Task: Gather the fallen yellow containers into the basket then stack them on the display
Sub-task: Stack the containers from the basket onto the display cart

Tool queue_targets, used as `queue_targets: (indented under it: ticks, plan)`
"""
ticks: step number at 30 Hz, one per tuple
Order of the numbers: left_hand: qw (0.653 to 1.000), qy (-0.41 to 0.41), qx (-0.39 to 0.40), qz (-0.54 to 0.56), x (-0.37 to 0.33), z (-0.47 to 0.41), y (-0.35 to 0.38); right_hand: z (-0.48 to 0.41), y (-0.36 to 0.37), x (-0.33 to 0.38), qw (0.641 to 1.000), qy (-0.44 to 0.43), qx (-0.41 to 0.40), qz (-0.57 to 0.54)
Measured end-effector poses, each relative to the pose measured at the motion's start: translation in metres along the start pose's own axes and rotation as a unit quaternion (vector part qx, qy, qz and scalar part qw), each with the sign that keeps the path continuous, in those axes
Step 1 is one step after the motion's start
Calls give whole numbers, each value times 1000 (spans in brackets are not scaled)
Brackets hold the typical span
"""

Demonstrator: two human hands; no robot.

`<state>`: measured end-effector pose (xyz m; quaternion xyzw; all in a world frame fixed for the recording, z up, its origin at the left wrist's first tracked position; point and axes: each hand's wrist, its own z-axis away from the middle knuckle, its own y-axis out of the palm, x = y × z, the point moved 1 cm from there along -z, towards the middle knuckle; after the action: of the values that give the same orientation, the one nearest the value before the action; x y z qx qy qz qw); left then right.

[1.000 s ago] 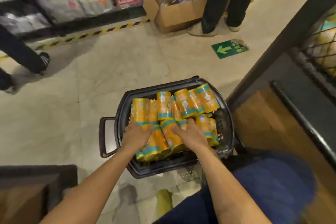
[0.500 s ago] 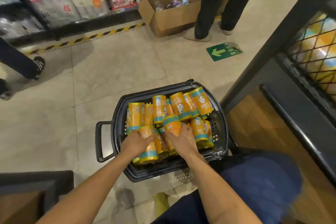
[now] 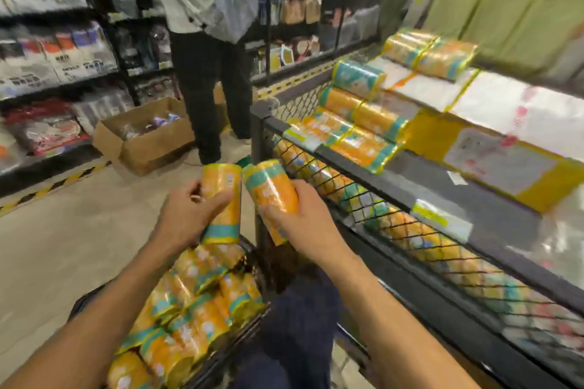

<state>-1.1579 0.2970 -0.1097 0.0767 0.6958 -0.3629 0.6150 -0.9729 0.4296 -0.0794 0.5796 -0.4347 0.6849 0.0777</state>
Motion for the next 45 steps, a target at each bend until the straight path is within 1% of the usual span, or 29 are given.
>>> queue_targets:
  ticks: [3,6,9,12,14,16,17,20,23,24,27,32,35,38,41,43,44,45]
  plan:
    - [993,111,30,19,-91,-17,36,21,-96,24,997,-17,-76,14]
    - [969,233,71,27,-170,-25,79,40,-181,21,986,-5,-162,37]
    - [928,332,171,3,-232,-25,131,59,-252,0,974,40,-221,44]
    - [870,395,272,-112,-267,-27,190,67,-303,-30,961,94,-250,75]
    - [818,421,340,-193,-274,-30,232,64,-324,-52,960,126,-237,83]
    - [766,438,400,-248,-274,-33,271,58,-335,-76,962,156,-205,86]
    - [743,438,425,-273,-272,-35,287,55,-338,-88,961,177,-184,107]
    - [700,399,490,-334,-259,-56,328,41,-339,-118,947,231,-109,196]
    - [662,371,531,-378,-242,-71,356,29,-333,-146,938,243,-17,248]
    - [654,360,541,-387,-234,-74,362,27,-331,-153,936,242,11,256]
    - [657,307,574,-380,-211,-79,374,27,-328,-164,932,240,89,257]
    - [621,275,627,-382,-206,-69,380,33,-325,-178,929,252,154,223]
    - [616,264,638,-378,-207,-65,381,36,-320,-183,924,257,178,220]
    - [620,254,642,-374,-205,-65,378,36,-321,-187,930,263,174,189]
    - [625,248,640,-371,-205,-61,374,39,-321,-184,944,284,112,125]
    - [628,246,637,-373,-206,-57,370,41,-319,-181,942,300,80,125]
    - [635,245,633,-369,-209,-55,367,41,-319,-180,942,302,70,128]
    - [648,248,624,-359,-214,-52,362,42,-318,-177,945,296,54,127]
